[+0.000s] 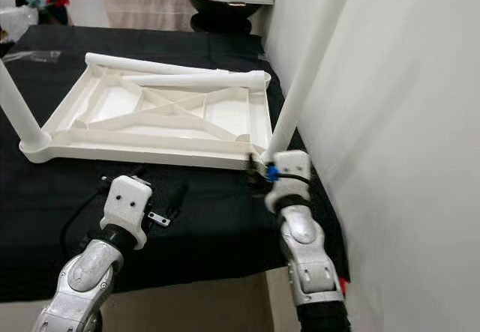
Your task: Building children table
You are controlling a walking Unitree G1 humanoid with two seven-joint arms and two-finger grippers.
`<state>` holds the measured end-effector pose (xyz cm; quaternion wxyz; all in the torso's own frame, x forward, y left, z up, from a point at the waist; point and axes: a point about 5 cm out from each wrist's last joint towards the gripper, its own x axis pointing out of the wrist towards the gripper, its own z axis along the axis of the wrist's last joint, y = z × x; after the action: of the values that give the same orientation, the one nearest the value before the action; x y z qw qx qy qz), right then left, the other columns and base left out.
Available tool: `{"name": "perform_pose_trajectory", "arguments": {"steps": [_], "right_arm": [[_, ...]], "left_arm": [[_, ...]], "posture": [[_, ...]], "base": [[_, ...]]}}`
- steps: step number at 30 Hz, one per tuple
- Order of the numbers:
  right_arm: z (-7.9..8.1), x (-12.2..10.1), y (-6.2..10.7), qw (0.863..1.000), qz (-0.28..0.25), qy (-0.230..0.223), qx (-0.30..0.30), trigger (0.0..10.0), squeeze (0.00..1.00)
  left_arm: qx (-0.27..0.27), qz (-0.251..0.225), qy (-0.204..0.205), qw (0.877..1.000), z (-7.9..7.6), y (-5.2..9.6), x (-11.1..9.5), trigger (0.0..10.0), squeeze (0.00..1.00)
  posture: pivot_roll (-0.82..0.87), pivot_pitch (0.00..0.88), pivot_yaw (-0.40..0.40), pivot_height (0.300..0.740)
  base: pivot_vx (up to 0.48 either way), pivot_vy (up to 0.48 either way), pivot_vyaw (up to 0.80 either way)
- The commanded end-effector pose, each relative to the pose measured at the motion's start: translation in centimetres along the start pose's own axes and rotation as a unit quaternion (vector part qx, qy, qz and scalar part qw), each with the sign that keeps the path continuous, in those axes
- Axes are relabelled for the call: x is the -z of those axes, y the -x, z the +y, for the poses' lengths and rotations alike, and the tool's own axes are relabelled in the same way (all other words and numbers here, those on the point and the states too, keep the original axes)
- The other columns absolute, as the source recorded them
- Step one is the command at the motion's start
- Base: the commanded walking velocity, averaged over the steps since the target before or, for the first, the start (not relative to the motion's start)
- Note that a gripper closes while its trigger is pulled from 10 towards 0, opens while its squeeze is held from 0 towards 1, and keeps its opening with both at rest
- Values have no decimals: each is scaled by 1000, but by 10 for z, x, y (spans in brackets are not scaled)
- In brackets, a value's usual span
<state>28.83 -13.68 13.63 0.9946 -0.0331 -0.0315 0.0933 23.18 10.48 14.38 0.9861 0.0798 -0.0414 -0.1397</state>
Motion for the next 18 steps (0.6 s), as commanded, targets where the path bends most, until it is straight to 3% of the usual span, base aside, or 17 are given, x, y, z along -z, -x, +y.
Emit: {"name": "perform_pose_trajectory", "arguments": {"steps": [1, 11, 18], "right_arm": [[1, 2, 3, 1000, 3, 0, -1, 10000, 0], [8, 6, 6, 1000, 21, -16, -16, 10000, 0], [10, 5, 5, 1000, 21, -5, -18, 10000, 0]], "left_arm": [[-2, 19, 13, 1000, -1, 1, 7, 10000, 0], [-1, 33, 40, 999, -2, 4, 16, 10000, 0], [1, 39, 33, 999, -2, 4, 19, 10000, 0]], "posture": [[59, 0, -90, 740], [56, 0, -90, 740], [56, 0, -88, 740]], "base": [[0, 0, 0], [0, 0, 0], [0, 480, 0]]}}
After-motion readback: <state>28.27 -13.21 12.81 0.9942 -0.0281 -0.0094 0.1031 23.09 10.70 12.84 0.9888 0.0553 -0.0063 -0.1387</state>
